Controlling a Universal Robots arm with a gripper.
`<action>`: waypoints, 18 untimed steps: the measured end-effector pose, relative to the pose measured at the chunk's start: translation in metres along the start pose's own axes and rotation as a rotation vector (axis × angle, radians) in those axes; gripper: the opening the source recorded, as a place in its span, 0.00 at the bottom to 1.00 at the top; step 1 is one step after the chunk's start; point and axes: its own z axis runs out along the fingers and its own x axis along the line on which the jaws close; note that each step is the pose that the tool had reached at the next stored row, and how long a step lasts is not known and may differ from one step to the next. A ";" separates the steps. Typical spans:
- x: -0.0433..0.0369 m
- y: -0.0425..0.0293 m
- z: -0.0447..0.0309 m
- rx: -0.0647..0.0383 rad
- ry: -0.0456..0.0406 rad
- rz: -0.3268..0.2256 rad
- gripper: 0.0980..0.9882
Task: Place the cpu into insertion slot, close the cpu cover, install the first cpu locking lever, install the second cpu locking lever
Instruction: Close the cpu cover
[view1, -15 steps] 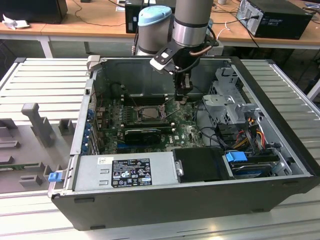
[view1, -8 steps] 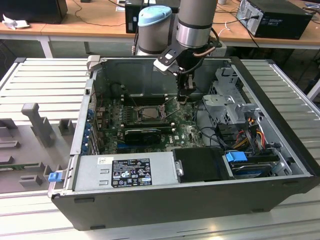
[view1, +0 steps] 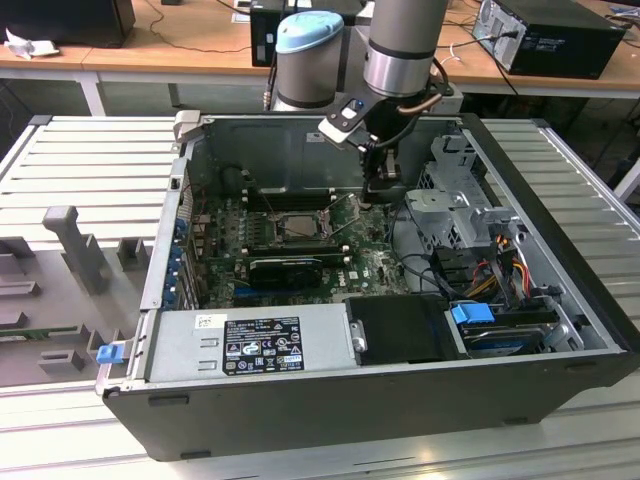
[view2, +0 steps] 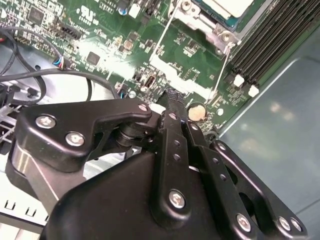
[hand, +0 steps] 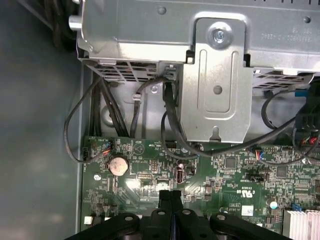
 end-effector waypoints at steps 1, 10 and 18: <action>-0.0001 0.0015 0.0005 0.001 0.0000 0.000 0.01; -0.0001 0.0033 0.0110 0.007 0.0001 0.000 0.01; 0.0006 -0.0127 0.0112 0.007 0.0002 0.000 0.01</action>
